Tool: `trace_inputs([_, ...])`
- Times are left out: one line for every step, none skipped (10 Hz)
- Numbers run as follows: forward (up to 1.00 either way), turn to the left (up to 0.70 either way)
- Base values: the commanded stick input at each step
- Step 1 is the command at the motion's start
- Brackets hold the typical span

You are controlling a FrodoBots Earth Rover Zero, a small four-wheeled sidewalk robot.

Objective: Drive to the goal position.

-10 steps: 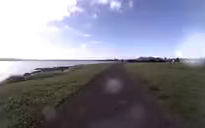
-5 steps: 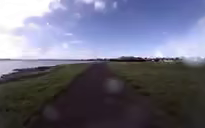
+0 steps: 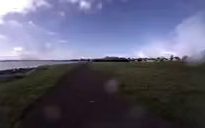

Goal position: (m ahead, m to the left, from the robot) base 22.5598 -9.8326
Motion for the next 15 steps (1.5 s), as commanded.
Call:
trace_inputs([0.00, 0.00])
trace_inputs([0.00, 0.00])
trace_inputs([0.00, 0.08])
trace_inputs([0.00, 0.70])
trace_inputs([0.00, 0.70])
trace_inputs([0.00, 0.70])
trace_inputs([0.00, 0.58])
trace_inputs([0.00, 0.23])
trace_inputs([0.00, 0.00])
trace_inputs([0.00, 0.00])
trace_inputs([0.05, 0.00])
trace_inputs([0.28, 0.00])
trace_inputs([0.49, 0.00])
trace_inputs([0.69, 0.00])
trace_inputs([0.70, 0.00])
